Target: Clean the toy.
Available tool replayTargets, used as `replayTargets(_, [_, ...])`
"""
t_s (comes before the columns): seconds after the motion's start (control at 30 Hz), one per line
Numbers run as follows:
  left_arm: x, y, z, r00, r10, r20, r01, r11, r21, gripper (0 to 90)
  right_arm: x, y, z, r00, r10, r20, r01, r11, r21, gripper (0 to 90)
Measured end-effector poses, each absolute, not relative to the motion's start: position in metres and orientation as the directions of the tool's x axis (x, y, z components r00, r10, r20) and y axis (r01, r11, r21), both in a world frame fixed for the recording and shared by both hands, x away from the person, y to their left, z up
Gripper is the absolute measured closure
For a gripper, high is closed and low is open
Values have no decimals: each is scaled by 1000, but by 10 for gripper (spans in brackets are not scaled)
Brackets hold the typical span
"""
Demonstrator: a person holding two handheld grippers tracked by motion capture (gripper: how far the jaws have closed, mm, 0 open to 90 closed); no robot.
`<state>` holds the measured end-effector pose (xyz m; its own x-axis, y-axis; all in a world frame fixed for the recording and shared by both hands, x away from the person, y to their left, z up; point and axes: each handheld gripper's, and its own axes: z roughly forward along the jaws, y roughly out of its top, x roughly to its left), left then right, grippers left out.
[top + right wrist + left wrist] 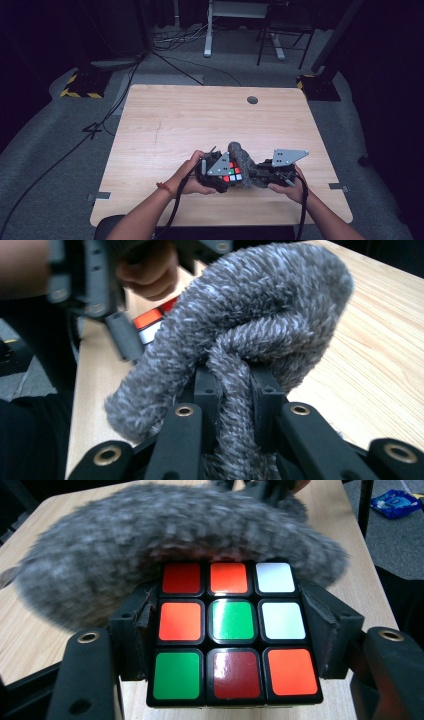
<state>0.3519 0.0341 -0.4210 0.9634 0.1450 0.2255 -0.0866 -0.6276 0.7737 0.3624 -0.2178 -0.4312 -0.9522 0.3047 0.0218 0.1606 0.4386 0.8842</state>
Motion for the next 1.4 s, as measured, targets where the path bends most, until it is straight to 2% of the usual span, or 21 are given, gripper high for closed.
replayTargets(0.27, [351, 39, -413, 964, 152, 219, -90, -589, 803, 338, 374, -210, -458, -943, 331, 35, 228, 565, 793, 786])
replayTargets(0.5, [355, 44, -413, 966, 172, 192, -64, -562, 825, 337, 373, -212, -457, -950, 302, 73, 228, 519, 824, 784])
replayTargets(0.63, [353, 36, -423, 951, 172, 258, -83, -659, 747, 337, 368, -220, -440, -960, 265, 96, 206, 426, 881, 785])
replayTargets(0.73, [352, 32, -425, 951, 165, 262, -87, -671, 736, 337, 360, -213, -434, -962, 272, 10, 147, 488, 860, 786])
replayTargets(0.9, [352, 37, -415, 963, 157, 220, -85, -597, 797, 337, 369, -214, -447, -948, 317, 24, 197, 528, 826, 786])
replayTargets(1.13, [353, 46, -406, 971, 155, 184, -78, -522, 849, 337, 373, -206, -461, -949, 310, 57, 233, 569, 789, 786])
replayTargets(1.23, [352, 44, -407, 970, 153, 190, -82, -528, 845, 337, 371, -200, -466, -957, 283, 62, 225, 591, 774, 785])
replayTargets(1.4, [354, 43, -411, 970, 141, 196, -87, -554, 828, 336, 368, -202, -460, -968, 237, 78, 199, 543, 816, 786])
